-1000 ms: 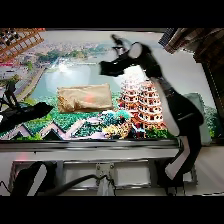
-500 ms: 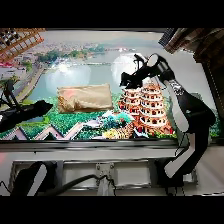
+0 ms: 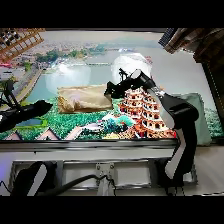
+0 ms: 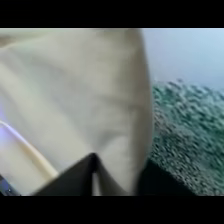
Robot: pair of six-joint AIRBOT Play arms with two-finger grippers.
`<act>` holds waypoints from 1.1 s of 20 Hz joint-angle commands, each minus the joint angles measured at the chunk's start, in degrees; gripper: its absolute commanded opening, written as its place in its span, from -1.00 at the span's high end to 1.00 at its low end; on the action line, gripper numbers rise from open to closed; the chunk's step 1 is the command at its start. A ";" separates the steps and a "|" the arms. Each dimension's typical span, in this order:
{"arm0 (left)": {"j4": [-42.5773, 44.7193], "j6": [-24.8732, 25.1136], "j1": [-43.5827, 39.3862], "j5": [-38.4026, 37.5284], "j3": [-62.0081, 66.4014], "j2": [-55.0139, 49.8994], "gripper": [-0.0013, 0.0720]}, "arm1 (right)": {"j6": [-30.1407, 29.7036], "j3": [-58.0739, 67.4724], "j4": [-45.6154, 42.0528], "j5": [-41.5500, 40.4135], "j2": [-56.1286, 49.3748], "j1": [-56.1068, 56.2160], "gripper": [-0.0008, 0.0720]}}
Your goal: Fold the clothes and pants, and hang the long-sleeved shirts on hangers.
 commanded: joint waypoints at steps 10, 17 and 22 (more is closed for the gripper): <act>-0.96 0.02 -0.02 0.46 0.00 -0.02 0.94 | 4.87 17.90 -1.97 11.21 7.30 -16.22 0.90; -2.51 0.04 -0.02 0.87 0.00 -0.02 0.94 | 14.43 26.49 -2.12 10.93 14.51 -33.07 0.90; -2.51 0.04 -0.02 0.87 0.00 -0.02 0.91 | 19.74 26.40 -2.47 6.73 17.86 -39.85 0.90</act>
